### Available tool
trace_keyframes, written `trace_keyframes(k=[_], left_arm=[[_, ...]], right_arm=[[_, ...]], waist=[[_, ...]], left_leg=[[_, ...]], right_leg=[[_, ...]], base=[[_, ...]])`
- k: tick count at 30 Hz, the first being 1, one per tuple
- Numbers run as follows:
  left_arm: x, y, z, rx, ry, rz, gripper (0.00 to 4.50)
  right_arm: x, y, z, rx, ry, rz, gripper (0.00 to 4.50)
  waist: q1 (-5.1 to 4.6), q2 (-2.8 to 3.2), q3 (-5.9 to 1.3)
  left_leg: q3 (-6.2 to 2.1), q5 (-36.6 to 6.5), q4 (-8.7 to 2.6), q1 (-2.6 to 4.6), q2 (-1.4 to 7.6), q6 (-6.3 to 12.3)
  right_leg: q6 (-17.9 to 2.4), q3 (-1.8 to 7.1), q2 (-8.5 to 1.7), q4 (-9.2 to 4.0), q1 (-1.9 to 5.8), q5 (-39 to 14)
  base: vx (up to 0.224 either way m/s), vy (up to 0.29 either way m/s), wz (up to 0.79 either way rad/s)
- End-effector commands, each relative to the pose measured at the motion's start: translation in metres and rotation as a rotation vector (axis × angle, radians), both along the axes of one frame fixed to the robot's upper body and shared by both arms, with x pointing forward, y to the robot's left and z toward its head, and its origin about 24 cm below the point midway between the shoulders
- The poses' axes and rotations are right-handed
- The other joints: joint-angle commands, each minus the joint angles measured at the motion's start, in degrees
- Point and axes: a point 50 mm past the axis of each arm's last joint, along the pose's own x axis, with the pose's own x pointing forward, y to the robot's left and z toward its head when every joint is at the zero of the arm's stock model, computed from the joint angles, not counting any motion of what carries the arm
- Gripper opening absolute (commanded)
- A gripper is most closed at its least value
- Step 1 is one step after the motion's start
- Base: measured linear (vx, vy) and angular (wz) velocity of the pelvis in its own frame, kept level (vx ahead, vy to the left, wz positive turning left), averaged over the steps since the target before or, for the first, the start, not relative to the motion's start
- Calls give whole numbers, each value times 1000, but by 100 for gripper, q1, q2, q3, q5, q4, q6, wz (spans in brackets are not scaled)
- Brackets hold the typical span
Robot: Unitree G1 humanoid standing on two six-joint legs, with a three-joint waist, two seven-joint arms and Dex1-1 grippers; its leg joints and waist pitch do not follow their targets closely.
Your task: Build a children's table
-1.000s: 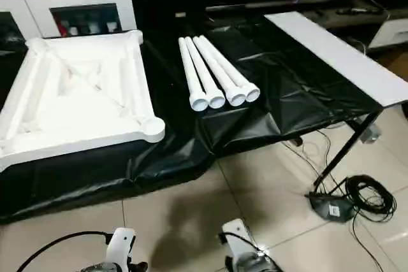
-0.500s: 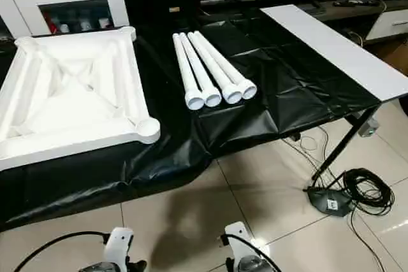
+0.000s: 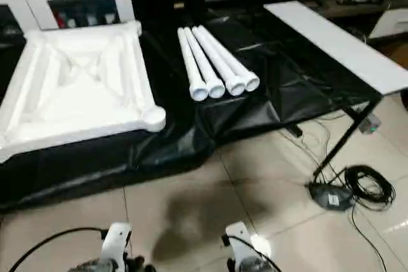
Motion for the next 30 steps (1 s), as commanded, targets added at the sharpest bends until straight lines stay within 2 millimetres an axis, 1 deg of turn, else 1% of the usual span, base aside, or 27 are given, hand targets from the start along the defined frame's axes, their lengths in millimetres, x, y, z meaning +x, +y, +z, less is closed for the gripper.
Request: trace_keyframes(k=[1,2,3,4,5,6,7,8,9,10,11,12,13,14,15,16,17,18,19,20,21,22,23,25,26,28,30], left_arm=[[-18,5,-7,25,66,3,329],[-18,6,-7,26,64,3,329],[-17,6,-6,23,56,-3,329],[-16,6,-6,23,42,-23,329],[-14,6,-5,29,23,-53,329],[-12,6,-4,34,-4,-84,329],[-9,5,-3,30,-42,-110,329],[-9,5,-3,30,-42,-110,329],[-6,4,-1,20,-97,-121,329],[-4,3,1,-1,-144,-113,329],[-1,3,3,-5,-186,-119,329],[1,2,5,-11,-224,-121,329],[2,2,6,-20,-253,-117,329],[3,0,8,-44,-287,-113,329],[4,-1,9,-61,-309,-110,329],[6,-1,11,-67,-338,-122,329],[6,-2,12,-68,-354,-135,329],[7,-2,13,-79,-372,-155,329],[7,-2,14,-78,-377,-160,329],[7,-2,15,-70,-398,-175,329],[7,-2,15,-75,-409,-181,329],[8,-2,16,-64,-425,-190,329],[8,-1,17,-48,-445,-191,329],[10,1,21,-16,-506,-181,329],[10,1,21,-20,-514,-173,329],[10,2,23,-38,-554,-133,329],[10,2,25,-42,-583,-123,329]], right_arm=[[2,1,1,8,-26,6,303],[2,1,1,8,-31,6,303],[3,2,1,19,-43,-7,303],[3,3,1,31,-50,-25,303],[3,3,2,37,-67,-31,303],[6,3,3,30,-104,-17,303],[10,4,6,13,-181,6,303],[10,4,6,13,-181,6,303],[14,5,10,41,-274,-24,303],[16,7,12,56,-314,-13,303],[17,8,14,71,-334,10,303],[18,11,14,97,-342,29,303],[18,13,15,137,-339,28,303],[17,15,15,190,-334,16,303],[16,17,15,225,-331,7,303],[17,19,16,253,-342,18,303],[17,20,17,262,-354,29,303],[22,-18,27,317,-439,19,303],[24,-25,30,328,-470,21,303],[27,-36,42,367,-567,32,303],[29,-37,50,404,-637,32,303],[30,-37,56,421,-682,33,303],[31,-37,62,443,-720,41,303],[32,-41,76,486,-798,49,303],[33,-41,78,492,-809,46,303],[35,-44,93,519,-868,39,303],[35,-44,109,561,-917,51,303]], waist=[[-43,388,86],[197,207,41],[451,188,-297],[451,188,-297],[246,-570,-259],[515,-252,-77],[684,-144,-189],[649,-87,-284],[499,57,-278],[474,120,-426],[479,229,-390],[558,82,-241],[595,48,-238],[593,92,-213],[534,118,-153],[534,118,-153],[481,164,-228],[401,164,-247],[370,178,-249],[371,173,-233],[374,102,-222],[353,81,-232],[344,63,-240],[278,75,-223],[269,69,-229],[229,32,-218],[268,30,-198]], left_leg=[[-205,-6084,-1366,-259,154,-1026],[149,-6364,-1604,-826,-35,-1344],[991,-4087,-1774,-558,-214,-2158],[991,-4087,-1774,-558,-214,-2158],[134,-1164,526,1239,137,-1100],[-452,11,507,-59,-416,-19],[-475,522,72,-116,-202,310],[-479,762,-54,314,96,397],[-682,996,-189,810,720,1085],[-767,1275,-176,862,890,1546],[-739,1772,-97,736,891,2117],[-373,508,-146,338,418,1560],[-319,-85,-156,339,325,1191],[-315,-940,-267,424,334,648],[-322,-1751,-453,507,401,277],[-322,-1751,-453,507,401,277],[-353,-1727,-544,502,451,132],[-371,-1576,-594,461,461,158],[-376,-1535,-608,422,455,260],[-370,-1620,-612,461,467,332],[-351,-1820,-620,492,465,410],[-337,-1700,-602,450,431,490],[-306,-1492,-564,432,379,691],[-318,-1524,-595,380,351,764],[-324,-1596,-604,395,370,762],[-313,-1771,-636,403,378,702],[-298,-1962,-660,441,387,589]], right_leg=[[-353,-584,172,151,671,-3860],[-435,-501,493,968,1202,-2372],[-616,-284,542,769,1260,-2614],[-616,-284,542,769,1260,-2614],[-419,399,-754,-960,-761,-5596],[-1108,964,-502,-957,810,-3645],[-820,709,-147,-510,973,72],[-760,647,105,-151,690,1788],[-996,548,113,149,181,2408],[-1090,599,-64,286,183,2420],[-1135,633,-206,288,138,2410],[-1071,597,-298,-68,373,2481],[-956,584,-294,-156,412,2277],[-820,564,-225,-230,391,1624],[-895,549,-165,-293,364,533],[-895,549,-165,-293,364,533],[-998,524,-120,-273,457,336],[-1033,477,-100,-262,496,595],[-957,430,-93,-271,524,931],[-914,415,-68,-296,501,1006],[-908,446,-120,-342,492,937],[-869,461,-125,-336,521,1067],[-763,469,-153,-355,488,1324],[-668,412,-159,-380,496,1285],[-661,411,-167,-387,488,1234],[-813,416,-167,-421,458,850],[-871,480,-185,-492,427,437]], base=[[-181,76,-34],[-136,157,-38],[-144,87,14],[-144,87,14],[47,-256,68],[181,-234,37],[181,-234,37],[17,52,28],[-100,69,50],[-100,69,50],[-83,14,15],[-64,28,-4],[-64,28,-4],[-63,53,2],[-100,63,8],[-100,63,8],[-105,69,1],[-56,78,-10],[-56,78,-10],[-36,94,-8],[-23,98,-3],[-23,98,-3],[-19,72,-3],[0,0,0],[0,0,0],[0,0,0],[0,0,0]])
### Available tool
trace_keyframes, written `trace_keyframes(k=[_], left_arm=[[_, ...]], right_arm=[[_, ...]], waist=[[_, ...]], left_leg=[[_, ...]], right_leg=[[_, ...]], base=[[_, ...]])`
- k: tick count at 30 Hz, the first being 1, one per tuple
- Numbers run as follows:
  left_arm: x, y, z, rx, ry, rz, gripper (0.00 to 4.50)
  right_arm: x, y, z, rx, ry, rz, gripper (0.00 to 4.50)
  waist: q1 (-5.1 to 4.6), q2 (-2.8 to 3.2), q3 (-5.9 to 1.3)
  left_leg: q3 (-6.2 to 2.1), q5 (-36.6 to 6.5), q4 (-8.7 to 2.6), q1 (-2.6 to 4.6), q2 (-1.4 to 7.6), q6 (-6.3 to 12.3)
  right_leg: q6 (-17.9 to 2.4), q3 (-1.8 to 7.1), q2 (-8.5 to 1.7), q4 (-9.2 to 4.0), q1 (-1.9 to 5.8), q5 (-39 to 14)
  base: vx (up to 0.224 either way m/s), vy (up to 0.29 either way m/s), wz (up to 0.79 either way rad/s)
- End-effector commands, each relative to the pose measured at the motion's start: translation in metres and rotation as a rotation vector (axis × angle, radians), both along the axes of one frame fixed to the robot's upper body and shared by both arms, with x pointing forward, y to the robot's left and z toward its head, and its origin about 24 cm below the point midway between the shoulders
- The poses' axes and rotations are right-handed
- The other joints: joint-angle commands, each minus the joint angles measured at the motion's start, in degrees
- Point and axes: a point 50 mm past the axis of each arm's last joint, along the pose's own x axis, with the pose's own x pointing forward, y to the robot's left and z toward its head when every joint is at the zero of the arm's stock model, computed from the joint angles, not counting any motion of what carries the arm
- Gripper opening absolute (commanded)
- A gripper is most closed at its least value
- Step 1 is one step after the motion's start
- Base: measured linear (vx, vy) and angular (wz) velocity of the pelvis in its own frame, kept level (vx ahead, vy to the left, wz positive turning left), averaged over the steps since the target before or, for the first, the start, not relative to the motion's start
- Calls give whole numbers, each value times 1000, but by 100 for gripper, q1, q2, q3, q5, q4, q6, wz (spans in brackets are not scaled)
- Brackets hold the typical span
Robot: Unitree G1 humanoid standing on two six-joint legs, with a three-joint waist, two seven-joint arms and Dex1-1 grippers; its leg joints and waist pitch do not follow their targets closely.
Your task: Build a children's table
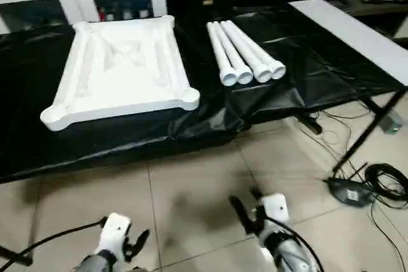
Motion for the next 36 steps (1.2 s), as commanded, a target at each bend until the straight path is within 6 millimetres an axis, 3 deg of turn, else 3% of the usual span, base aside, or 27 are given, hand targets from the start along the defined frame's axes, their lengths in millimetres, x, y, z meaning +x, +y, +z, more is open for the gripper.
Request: trace_keyframes(k=[1,4,5,6,7,8,9,10,11,12,13,14,16,18,19,20,22,25,27,29,33,35,36], left_arm=[[-1,8,2,-4,-36,31,329],[-2,7,4,-27,-54,37,329],[11,7,22,-81,-221,25,329],[27,12,50,-90,-358,18,329],[41,9,108,-129,-564,-20,329],[41,2,144,-160,-666,-52,329],[41,2,144,-160,-666,-52,329],[40,-2,160,-179,-698,-68,329],[42,-7,163,-194,-685,-79,329],[46,-12,157,-173,-639,-95,329],[48,-15,152,-153,-612,-107,329],[51,-17,144,-143,-581,-117,329],[55,-22,135,-127,-561,-190,329],[55,-23,144,-141,-541,-221,329],[54,-23,150,-146,-536,-226,329],[55,-22,153,-151,-533,-225,329],[57,-20,162,-147,-531,-230,329],[65,-20,179,-147,-542,-222,329],[81,-28,197,-179,-593,-218,329],[93,-31,207,-151,-614,-178,329],[107,-29,221,-174,-694,-24,329],[106,-28,222,-181,-707,19,329],[104,-27,217,-148,-682,26,329]], right_arm=[[5,-3,24,43,-79,17,303],[4,-1,38,63,-124,40,303],[4,0,56,74,-176,46,303],[5,1,62,84,-189,48,303],[5,2,70,104,-207,51,303],[6,3,75,107,-216,50,303],[6,3,75,107,-216,50,303],[6,3,77,109,-221,49,303],[7,3,79,115,-214,34,303],[10,0,75,85,-182,-17,303],[10,0,72,74,-165,-34,303],[10,-2,68,47,-147,-48,303],[10,0,65,39,-137,-44,303],[9,3,72,66,-149,-35,303],[9,4,76,75,-159,-33,303],[10,4,78,78,-165,-37,303],[13,3,83,84,-178,-43,303],[23,4,94,85,-209,-71,303],[38,5,108,82,-230,-120,303],[49,5,119,93,-256,-165,303],[64,6,135,60,-295,-202,303],[66,10,138,11,-307,-187,303],[67,12,138,-20,-310,-177,303]], waist=[[29,-53,-185],[39,-59,-193],[55,-67,-187],[87,-84,-190],[114,-103,-214],[84,-90,-253],[101,-32,-207],[100,-20,-212],[123,-73,-160],[102,-135,-108],[90,-151,-142],[77,-169,-132],[43,-157,-176],[24,-90,-249],[-1,-73,-288],[-25,-74,-302],[-33,-74,-295],[-29,-105,-250],[-16,-112,-240],[4,-81,-252],[-20,-81,-242],[-8,-105,-287],[40,-192,-235]], left_leg=[[-230,-1887,-576,164,399,684],[-215,-1763,-569,157,380,651],[-215,-1672,-568,147,374,650],[-217,-1574,-561,130,395,683],[-251,-1518,-605,102,470,744],[-245,-1355,-605,70,499,779],[-226,-1084,-577,67,436,912],[-179,-1140,-547,132,422,875],[-126,-1453,-566,194,421,682],[-84,-1595,-603,143,358,492],[-88,-1412,-592,150,323,312],[-86,-1362,-595,146,306,244],[-98,-1216,-566,138,259,106],[-120,-1109,-518,155,250,63],[-162,-837,-508,122,265,66],[-180,-640,-486,95,252,92],[-168,-549,-453,128,220,126],[-123,-934,-493,146,229,193],[-98,-1022,-512,171,241,135],[-105,-956,-530,179,252,17],[-103,-1192,-550,169,228,-180],[-99,-992,-496,158,216,-171],[-271,-837,-551,-182,-5,284]], right_leg=[[-978,161,-425,-465,-41,774],[-884,165,-415,-470,-61,858],[-845,164,-410,-473,-61,916],[-826,172,-416,-462,-55,1113],[-933,138,-463,-405,0,1324],[-982,100,-436,-371,74,1603],[-1110,36,-320,-364,-18,1727],[-1151,46,-270,-383,-96,1551],[-1258,105,-297,-430,-151,1058],[-1141,116,-273,-467,-126,508],[-945,144,-273,-469,-109,305],[-841,159,-264,-487,-116,239],[-572,190,-262,-492,-104,277],[-377,207,-273,-462,-100,807],[-382,168,-252,-388,-66,1490],[-385,132,-217,-349,-52,1844],[-439,99,-175,-337,-117,2266],[-651,144,-198,-376,-144,1576],[-719,172,-208,-418,-155,1071],[-744,170,-207,-410,-163,880],[-660,182,-217,-446,-162,589],[-604,192,-220,-425,-133,911],[-542,-95,-266,-433,83,1207]], base=[[0,0,0],[0,0,0],[0,0,0],[0,0,0],[0,0,0],[0,0,0],[0,0,0],[0,0,0],[0,0,0],[0,0,0],[0,0,0],[0,0,0],[0,0,0],[0,0,0],[0,0,0],[0,0,0],[0,0,0],[0,0,0],[0,0,0],[0,0,0],[0,0,0],[0,0,0],[0,0,0]])
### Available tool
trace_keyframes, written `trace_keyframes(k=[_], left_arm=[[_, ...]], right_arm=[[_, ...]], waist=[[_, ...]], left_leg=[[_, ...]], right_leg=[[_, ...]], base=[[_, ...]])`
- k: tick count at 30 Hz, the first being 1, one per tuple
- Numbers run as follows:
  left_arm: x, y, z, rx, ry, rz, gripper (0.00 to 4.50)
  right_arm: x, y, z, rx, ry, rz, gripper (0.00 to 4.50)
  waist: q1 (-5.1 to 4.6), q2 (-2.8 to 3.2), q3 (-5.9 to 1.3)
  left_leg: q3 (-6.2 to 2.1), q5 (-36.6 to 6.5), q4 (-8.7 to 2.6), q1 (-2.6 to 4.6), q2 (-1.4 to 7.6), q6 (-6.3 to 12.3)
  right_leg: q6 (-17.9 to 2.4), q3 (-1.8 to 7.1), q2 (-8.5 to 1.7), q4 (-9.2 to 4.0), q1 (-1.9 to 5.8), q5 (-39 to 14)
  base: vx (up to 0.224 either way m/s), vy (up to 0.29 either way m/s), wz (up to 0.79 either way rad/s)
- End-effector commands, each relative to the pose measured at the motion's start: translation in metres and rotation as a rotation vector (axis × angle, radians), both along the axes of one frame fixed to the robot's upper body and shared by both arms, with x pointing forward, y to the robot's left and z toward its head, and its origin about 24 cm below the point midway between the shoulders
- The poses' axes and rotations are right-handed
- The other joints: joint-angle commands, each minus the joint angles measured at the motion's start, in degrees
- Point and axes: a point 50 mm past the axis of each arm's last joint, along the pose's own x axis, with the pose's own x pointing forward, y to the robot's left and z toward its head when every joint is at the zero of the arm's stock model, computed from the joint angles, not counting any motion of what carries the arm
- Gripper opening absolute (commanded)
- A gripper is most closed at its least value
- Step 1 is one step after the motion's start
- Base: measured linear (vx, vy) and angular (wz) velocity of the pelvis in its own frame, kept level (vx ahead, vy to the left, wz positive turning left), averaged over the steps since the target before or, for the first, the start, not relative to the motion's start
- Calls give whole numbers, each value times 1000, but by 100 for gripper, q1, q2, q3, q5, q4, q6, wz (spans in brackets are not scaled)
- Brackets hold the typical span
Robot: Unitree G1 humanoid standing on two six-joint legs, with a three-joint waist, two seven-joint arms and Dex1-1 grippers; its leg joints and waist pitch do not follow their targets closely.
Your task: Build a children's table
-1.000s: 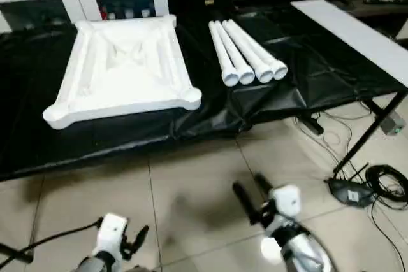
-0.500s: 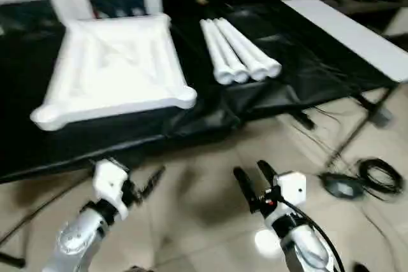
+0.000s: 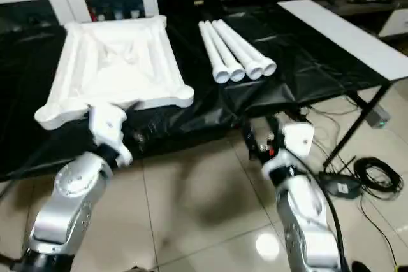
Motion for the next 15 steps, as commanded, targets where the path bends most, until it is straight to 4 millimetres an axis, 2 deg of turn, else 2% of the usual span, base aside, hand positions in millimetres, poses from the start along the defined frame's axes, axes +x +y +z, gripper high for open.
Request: trace_keyframes(k=[1,2,3,4,5,6,7,8,9,10,11,12,13,14,15], left_arm=[[-4,5,-11,39,63,52,329],[-6,5,-14,32,92,54,329],[-8,5,-16,18,109,54,329],[-9,6,-17,28,110,60,329],[-9,6,-17,36,108,64,329],[-9,7,-16,58,101,74,329],[-9,9,-17,88,95,97,329],[-10,12,-18,116,90,121,329],[-9,14,-19,121,87,139,329],[-9,16,-20,122,95,159,329],[-8,18,-20,129,95,184,329],[-7,20,-19,130,94,202,329],[-7,20,-19,130,94,209,329],[-6,20,-19,129,98,217,329],[-4,20,-18,124,102,223,329]], right_arm=[[3,6,5,-69,-7,5,303],[3,9,4,-82,1,13,303],[2,11,3,-85,8,19,303],[2,13,2,-89,16,22,303],[3,14,2,-91,18,23,303],[3,15,2,-95,22,23,303],[3,16,0,-95,31,23,303],[3,19,-1,-95,41,23,303],[4,20,-2,-99,54,26,303],[4,21,-3,-109,58,27,303],[5,23,-3,-115,58,29,303],[6,24,-3,-118,59,30,303],[6,25,-3,-119,59,29,303],[7,26,-2,-118,59,27,303],[8,27,-1,-116,59,24,303]], waist=[[-41,-69,-258],[-19,42,-336],[-89,75,-338],[-120,121,-325],[-178,145,-284],[-176,155,-264],[-165,145,-225],[-191,109,-182],[-129,98,-133],[-87,48,-127],[-25,28,-122],[-23,54,-117],[-110,162,-112],[-153,243,-114],[-195,348,-129]], left_leg=[[-332,-538,-407,-129,-123,887],[-406,-191,-338,-38,-143,1133],[-570,649,-247,-45,-218,1684],[-757,922,-257,120,-197,2134],[-973,882,-343,144,-193,2450],[-1051,792,-385,152,-226,2494],[-1145,257,-477,240,-230,2419],[-1189,-103,-546,172,-278,2296],[-1191,-778,-640,25,-454,1814],[-1125,-1278,-580,-156,-609,1299],[-1119,-1529,-480,-175,-602,842],[-1181,-1738,-517,-125,-556,621],[-1500,-2410,-794,-18,-478,228],[-1724,-2942,-984,106,-433,31],[-2234,-4401,-1350,274,-422,-792]], right_leg=[[-380,-273,-220,-423,324,1365],[-475,-345,-232,-377,330,1595],[-705,-428,-148,-305,345,2001],[-1055,-484,-19,-233,215,1456],[-1330,-474,38,-157,215,553],[-1437,-450,57,-139,199,198],[-1690,-394,88,-86,108,-356],[-1778,-359,67,-81,130,-502],[-1778,-312,-57,-196,257,-769],[-1663,-281,-327,-415,423,-1078],[-1526,-318,-499,-572,456,-1476],[-1529,-379,-448,-572,449,-1693],[-1485,-450,-81,-348,438,-1857],[-1404,-434,126,-145,421,-1830],[-1370,-148,487,417,296,-1462]], base=[[0,0,0],[7,-7,32],[26,-4,54],[26,-4,54],[2,-3,54],[-21,-14,54],[-21,-14,54],[-44,-21,61],[-65,-13,58],[-65,-13,58],[-71,-16,54],[-64,-38,56],[-64,-38,56],[-63,-50,60],[-67,-42,64]])
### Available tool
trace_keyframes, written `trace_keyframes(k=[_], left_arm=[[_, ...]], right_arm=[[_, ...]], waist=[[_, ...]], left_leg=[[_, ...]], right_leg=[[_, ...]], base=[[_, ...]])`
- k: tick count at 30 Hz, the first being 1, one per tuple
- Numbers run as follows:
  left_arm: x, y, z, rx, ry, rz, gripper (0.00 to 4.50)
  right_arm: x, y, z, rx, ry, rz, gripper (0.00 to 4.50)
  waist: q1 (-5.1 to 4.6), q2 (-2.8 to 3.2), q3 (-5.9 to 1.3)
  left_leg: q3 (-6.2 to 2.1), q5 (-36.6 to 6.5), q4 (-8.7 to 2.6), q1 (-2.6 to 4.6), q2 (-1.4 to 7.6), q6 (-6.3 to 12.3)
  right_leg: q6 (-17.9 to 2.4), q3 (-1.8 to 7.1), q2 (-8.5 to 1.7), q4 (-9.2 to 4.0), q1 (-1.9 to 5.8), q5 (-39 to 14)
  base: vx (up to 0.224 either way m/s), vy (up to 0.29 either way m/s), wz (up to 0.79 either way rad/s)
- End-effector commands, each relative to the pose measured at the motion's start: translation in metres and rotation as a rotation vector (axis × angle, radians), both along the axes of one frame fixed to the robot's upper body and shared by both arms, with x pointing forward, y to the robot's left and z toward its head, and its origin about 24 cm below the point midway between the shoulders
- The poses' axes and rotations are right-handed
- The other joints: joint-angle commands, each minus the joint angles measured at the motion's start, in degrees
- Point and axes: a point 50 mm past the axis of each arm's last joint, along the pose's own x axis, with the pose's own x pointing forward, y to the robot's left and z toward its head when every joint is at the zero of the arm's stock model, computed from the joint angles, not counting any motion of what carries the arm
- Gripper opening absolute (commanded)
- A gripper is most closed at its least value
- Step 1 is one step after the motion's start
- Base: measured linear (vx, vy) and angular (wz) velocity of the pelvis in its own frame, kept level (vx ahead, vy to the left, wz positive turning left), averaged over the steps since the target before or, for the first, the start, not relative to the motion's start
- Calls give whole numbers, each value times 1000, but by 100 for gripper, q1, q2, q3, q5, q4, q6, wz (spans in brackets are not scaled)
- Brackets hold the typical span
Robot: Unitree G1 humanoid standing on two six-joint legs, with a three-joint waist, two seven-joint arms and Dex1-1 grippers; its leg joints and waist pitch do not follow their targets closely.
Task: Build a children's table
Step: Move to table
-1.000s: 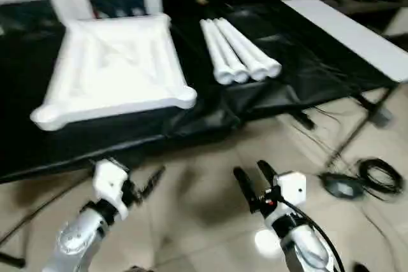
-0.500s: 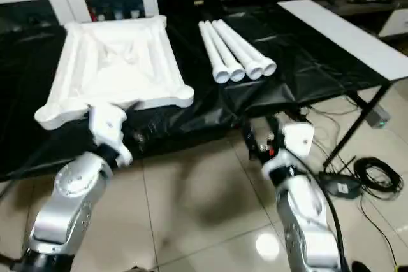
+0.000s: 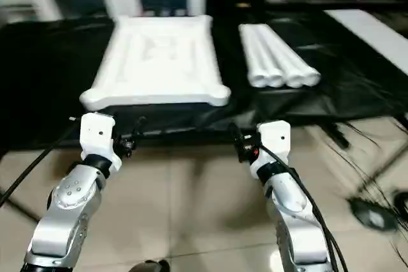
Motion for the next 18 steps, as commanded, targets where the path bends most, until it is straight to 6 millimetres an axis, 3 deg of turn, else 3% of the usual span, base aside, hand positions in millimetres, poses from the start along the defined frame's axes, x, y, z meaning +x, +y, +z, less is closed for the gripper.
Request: trace_keyframes(k=[1,2,3,4,5,6,7,8,9,10,11,12,13,14,15,16,17,18], left_arm=[[3,-1,2,-5,1,18,329],[3,-1,2,-5,1,18,329],[3,-2,2,4,0,15,329],[3,-3,1,9,1,11,329],[2,-3,1,11,2,9,329],[2,-4,1,10,5,8,329],[2,-4,0,10,5,6,329],[2,-4,-1,-2,15,9,329],[2,-4,-1,2,18,13,329],[2,-4,-1,4,17,14,329],[2,-3,-1,18,17,12,329],[2,-2,-1,23,18,11,329],[2,-3,-1,14,18,10,329],[1,-3,-1,9,18,9,329],[1,-2,-1,9,17,12,329],[2,-3,0,9,13,12,329],[2,-3,0,7,13,11,329],[2,-4,0,-2,12,13,329]], right_arm=[[2,1,4,-16,-2,-8,303],[2,1,4,-17,-1,-8,303],[3,0,4,-18,2,-17,303],[3,0,4,-17,5,-26,303],[3,-1,4,-18,7,-31,303],[3,-2,4,-17,8,-37,303],[3,-4,4,-20,11,-45,303],[2,-6,4,-19,14,-57,303],[2,-8,3,-5,28,-71,303],[2,-9,2,4,36,-80,303],[3,-13,0,26,69,-111,303],[3,-14,-1,26,79,-119,303],[3,-14,0,13,76,-114,303],[3,-14,0,7,74,-110,303],[3,-13,0,3,71,-109,303],[3,-13,1,8,76,-109,303],[3,-13,0,8,78,-110,303],[3,-13,0,7,84,-109,303]], waist=[[-28,126,-293],[-6,78,-287],[86,-35,-317],[155,-205,-317],[238,-464,-270],[238,-464,-270],[346,-286,-75],[289,-319,-20],[333,-338,-84],[345,-216,-316],[307,-95,-554],[94,-103,-597],[39,-146,-562],[49,-216,-534],[188,-396,-449],[251,-344,-412],[241,-339,-412],[192,-303,-387]], left_leg=[[-842,-5001,-1105,424,365,-958],[-893,-5122,-1173,367,319,-1080],[-856,-5082,-1154,298,211,-1037],[-606,-4860,-897,245,27,-731],[54,-3739,675,250,-262,-190],[54,-3739,675,250,-262,-190],[800,-1609,1733,-292,195,430],[867,-1296,1728,-213,480,421],[932,-1344,1493,-63,502,418],[950,-1299,704,308,691,560],[262,283,364,1053,1678,1282],[60,1550,330,1224,2079,1907],[31,3271,504,1194,1871,2419],[232,3310,608,941,1491,2271],[810,2056,661,322,705,1610],[932,551,490,293,692,1023],[947,62,433,327,729,747],[937,-352,283,335,770,348]], right_leg=[[-898,298,417,300,-111,-967],[-963,385,443,369,-110,-933],[-1167,550,420,370,-195,-1035],[-1655,709,226,-23,-312,-1409],[-2823,862,-577,-1185,-486,-2470],[-2823,862,-577,-1185,-486,-2470],[-2377,796,-961,-1077,-91,-2551],[-1650,520,-1181,-1066,-127,-2447],[-1476,374,-1080,-1024,-28,-2062],[-1039,544,-529,-786,50,-745],[-276,386,-204,-2,-475,1024],[-28,572,-450,207,-775,1207],[247,887,-788,241,-956,1470],[337,988,-811,91,-826,1919],[523,939,-549,-118,-364,2978],[592,866,-477,-225,-295,2929],[557,850,-432,-219,-267,2856],[471,767,-347,-197,-193,2841]], base=[[-67,-42,64],[-69,-74,70],[-71,-161,82],[-71,-161,82],[-87,-227,90],[-76,-204,64],[-76,-204,64],[-56,-133,35],[4,-104,49],[4,-104,49],[29,-85,62],[0,-127,26],[0,-127,26],[-27,-104,-9],[-55,-3,-5],[-55,-3,-5],[0,0,0],[0,0,0]])
